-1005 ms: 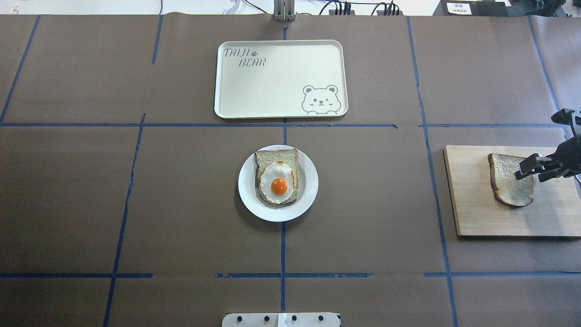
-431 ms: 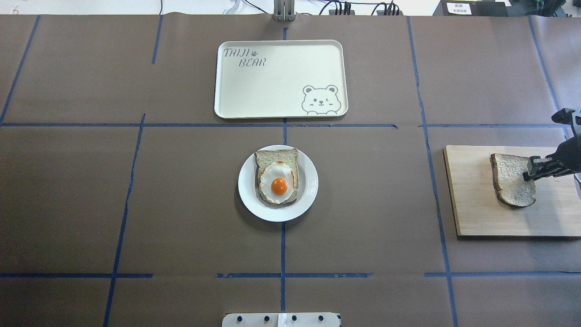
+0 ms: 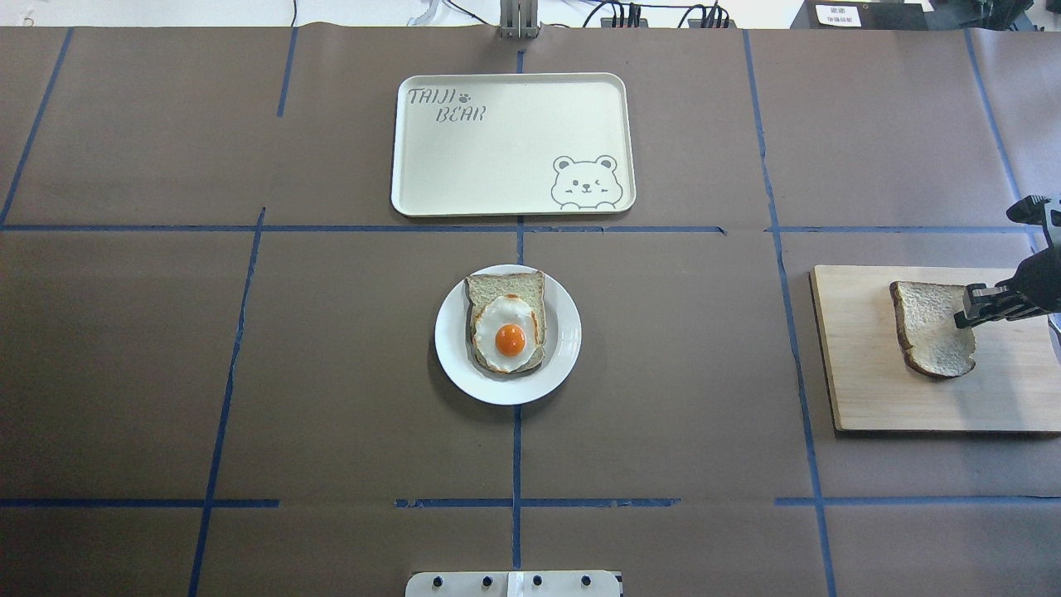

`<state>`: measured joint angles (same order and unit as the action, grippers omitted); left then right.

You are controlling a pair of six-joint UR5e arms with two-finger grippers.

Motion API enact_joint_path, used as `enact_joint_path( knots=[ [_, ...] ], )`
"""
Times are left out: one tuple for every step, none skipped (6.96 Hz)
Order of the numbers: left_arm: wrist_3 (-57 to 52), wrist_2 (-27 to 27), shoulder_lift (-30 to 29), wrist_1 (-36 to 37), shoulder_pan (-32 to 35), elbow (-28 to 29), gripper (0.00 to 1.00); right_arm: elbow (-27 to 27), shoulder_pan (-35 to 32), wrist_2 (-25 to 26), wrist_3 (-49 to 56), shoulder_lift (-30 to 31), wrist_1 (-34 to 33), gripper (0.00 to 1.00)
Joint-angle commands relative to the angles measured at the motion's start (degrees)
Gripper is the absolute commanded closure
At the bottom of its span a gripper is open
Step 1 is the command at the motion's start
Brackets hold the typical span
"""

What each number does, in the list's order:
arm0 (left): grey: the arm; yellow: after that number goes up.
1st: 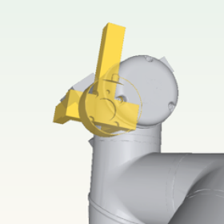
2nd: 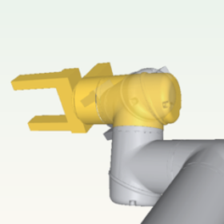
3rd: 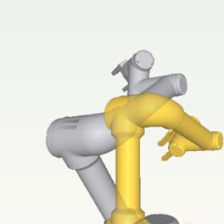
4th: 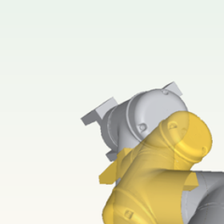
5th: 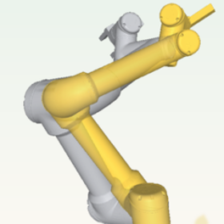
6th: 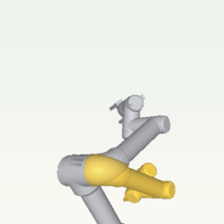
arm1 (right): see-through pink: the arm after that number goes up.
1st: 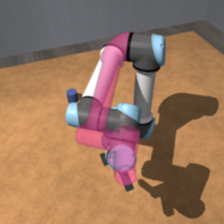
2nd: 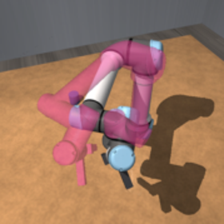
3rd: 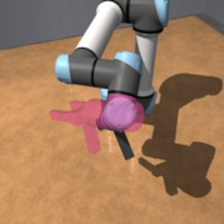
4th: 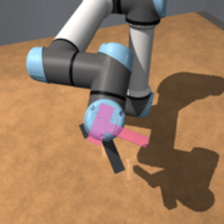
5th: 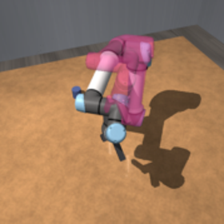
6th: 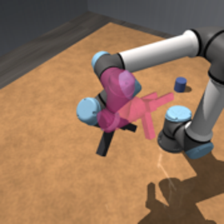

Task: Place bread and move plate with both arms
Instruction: 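Reach the right gripper down to the bread slice on the cutting board and grasp it, then lift the bread slice with the right gripper and carry it over the plate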

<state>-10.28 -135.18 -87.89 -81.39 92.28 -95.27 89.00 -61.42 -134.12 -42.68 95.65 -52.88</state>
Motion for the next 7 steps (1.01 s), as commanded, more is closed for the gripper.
enact_joint_path(
  knots=[
    [0.0,0.0,0.0,0.0,0.0,0.0,0.0,-0.5,-0.36,-2.98,-0.64,1.81,10.9,1.0],
    [0.0,0.0,0.0,0.0,0.0,0.0,0.0,-0.5,-3.15,-6.73,-0.82,1.56,13.31,1.0],
    [0.0,0.0,0.09,0.0,0.0,0.0,0.0,-0.41,-7.0,-13.04,-0.83,0.34,13.33,1.0],
    [0.0,0.0,0.09,0.0,0.0,0.0,0.0,-0.41,-8.96,-16.58,-1.35,-1.24,13.33,1.0],
    [0.0,0.0,0.0,0.0,0.0,0.0,0.0,-0.24,-9.58,-19.66,-5.01,-4.13,13.33,1.0],
    [0.0,0.0,-0.09,0.0,0.0,0.0,0.0,-0.23,-9.5,-20.56,-11.13,-8.77,13.33,1.0],
    [0.09,0.0,-0.18,0.0,0.0,0.0,0.0,-0.23,-9.33,-20.57,-17.55,-13.08,13.33,1.0]
  ],
)
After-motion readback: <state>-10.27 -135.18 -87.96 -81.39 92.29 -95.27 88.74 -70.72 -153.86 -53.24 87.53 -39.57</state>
